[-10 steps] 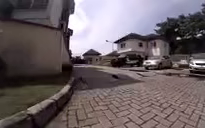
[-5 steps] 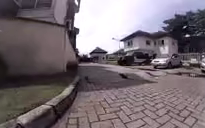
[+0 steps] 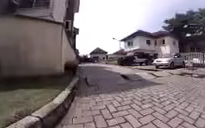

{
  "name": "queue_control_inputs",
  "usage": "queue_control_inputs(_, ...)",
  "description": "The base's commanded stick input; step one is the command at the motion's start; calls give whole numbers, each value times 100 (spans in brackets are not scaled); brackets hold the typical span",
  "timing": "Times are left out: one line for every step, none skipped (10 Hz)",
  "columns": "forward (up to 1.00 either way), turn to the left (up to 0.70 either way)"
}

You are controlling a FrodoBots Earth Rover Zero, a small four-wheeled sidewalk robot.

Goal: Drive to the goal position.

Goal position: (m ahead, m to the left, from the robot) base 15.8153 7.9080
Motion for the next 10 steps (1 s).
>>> queue_control_inputs(50, 0)
queue_control_inputs(50, 0)
queue_control_inputs(50, 0)
queue_control_inputs(50, 0)
queue_control_inputs(50, 0)
queue_control_inputs(50, 0)
queue_control_inputs(50, 0)
queue_control_inputs(50, -50)
queue_control_inputs(50, -50)
queue_control_inputs(50, -50)
